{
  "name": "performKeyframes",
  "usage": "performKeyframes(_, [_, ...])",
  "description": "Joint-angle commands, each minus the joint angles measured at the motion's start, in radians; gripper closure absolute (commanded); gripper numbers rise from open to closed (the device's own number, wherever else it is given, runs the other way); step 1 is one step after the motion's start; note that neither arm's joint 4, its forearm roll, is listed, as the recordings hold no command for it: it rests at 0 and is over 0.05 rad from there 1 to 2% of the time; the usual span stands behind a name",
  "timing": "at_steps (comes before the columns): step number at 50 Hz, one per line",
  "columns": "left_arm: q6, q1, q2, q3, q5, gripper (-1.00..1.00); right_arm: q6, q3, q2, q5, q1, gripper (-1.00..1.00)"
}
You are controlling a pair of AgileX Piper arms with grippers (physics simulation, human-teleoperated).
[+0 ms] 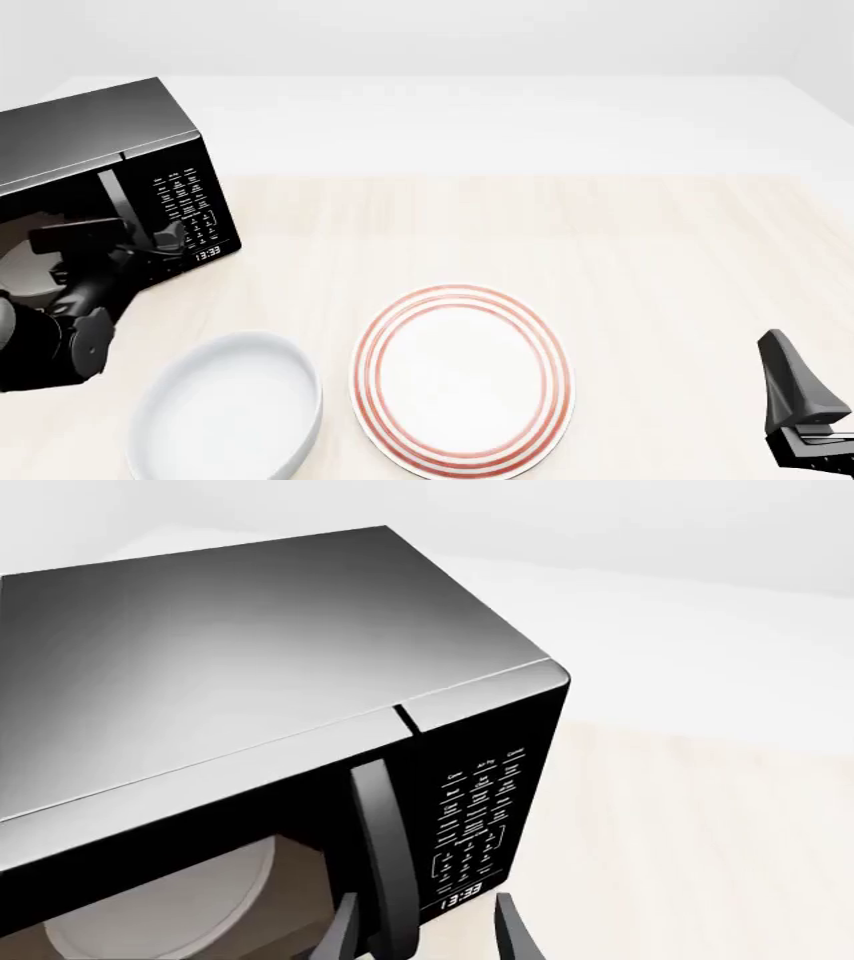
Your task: Open the microwave.
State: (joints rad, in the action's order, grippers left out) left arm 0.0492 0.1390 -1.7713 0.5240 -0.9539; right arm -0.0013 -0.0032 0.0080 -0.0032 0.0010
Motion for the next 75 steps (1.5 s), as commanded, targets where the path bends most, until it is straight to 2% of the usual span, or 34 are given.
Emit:
performKeyframes(1, [0.007,0.007,-0.032,0.018,0.0,-1.0,0.0,0.0,0.0,0.0,0.0,-1.0])
performKeyframes(18, [0.006,0.011,-0.029,0.027,0.01,-1.0,0.0,0.0,0.0,0.0,0.0,-1.0])
performKeyframes(19, [0.006,0.01,-0.029,0.026,0.008,1.0,0.0,0.0,0.0,0.0,0.0,-1.0])
performKeyframes(37, [0.004,0.0,-0.039,0.013,-0.025,1.0,0.0,0.0,0.0,0.0,0.0,-1.0])
performKeyframes(45, [0.023,-0.026,-0.02,-0.007,-0.047,1.0,0.0,0.0,0.0,0.0,0.0,-1.0])
performKeyframes(62, [0.033,-0.067,0.051,-0.06,-0.072,1.0,0.0,0.0,0.0,0.0,0.0,-1.0])
performKeyframes(75, [0.031,-0.062,0.125,-0.123,-0.091,1.0,0.0,0.0,0.0,0.0,0.0,-1.0])
